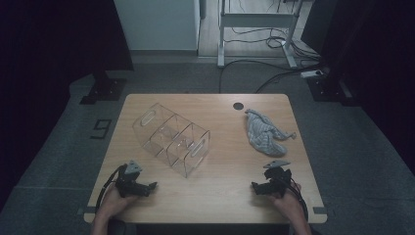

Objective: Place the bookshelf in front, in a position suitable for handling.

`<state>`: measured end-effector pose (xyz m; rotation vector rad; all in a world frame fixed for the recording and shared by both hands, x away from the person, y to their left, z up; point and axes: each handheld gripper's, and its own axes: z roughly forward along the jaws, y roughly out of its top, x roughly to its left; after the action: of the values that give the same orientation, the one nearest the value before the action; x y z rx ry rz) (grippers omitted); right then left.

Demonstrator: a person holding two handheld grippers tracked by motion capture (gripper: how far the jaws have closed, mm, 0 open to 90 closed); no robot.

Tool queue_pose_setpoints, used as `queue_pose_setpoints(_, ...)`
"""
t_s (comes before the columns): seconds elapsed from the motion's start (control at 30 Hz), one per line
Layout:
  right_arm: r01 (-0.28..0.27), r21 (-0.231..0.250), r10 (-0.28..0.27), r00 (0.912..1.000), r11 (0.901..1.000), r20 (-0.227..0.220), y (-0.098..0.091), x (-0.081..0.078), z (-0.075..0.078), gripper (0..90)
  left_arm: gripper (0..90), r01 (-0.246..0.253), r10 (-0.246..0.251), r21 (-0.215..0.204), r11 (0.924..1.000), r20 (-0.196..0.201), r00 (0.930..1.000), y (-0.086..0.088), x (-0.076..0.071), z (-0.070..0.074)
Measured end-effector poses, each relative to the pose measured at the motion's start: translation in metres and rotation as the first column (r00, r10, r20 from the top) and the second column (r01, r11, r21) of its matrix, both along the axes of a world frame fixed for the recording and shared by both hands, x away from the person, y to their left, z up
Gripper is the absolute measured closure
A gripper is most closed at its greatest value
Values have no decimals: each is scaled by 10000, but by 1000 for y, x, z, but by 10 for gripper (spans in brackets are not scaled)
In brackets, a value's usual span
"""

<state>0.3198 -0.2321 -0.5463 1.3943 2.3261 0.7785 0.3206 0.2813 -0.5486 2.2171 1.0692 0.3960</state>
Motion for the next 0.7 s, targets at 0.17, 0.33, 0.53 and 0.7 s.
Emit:
queue_pose_setpoints(0.17, -23, 7, 23, 10000, 10000, 11, 0, 0, 0, 0, 0, 81, -81, -11, 10000, 6, 10000, 1, 2, 0)
queue_pose_setpoints(0.33, -12, -14, 11, 10000, 10000, -29, 0, 0, 0, 0, 0, 200, -200, -22, 9998, -3, 9998, 2, 3, 0)
queue_pose_setpoints(0.53, -174, -111, 172, 9997, 9998, -168, 0, 1, 1, 0, 0, 275, -276, -158, 9995, -39, 9996, 4, 4, 0)
queue_pose_setpoints(0.7, -458, -292, 444, 9979, 9985, -466, 2, 2, 3, 0, 0, 253, -253, -143, 9996, -31, 9997, 4, 5, 0)
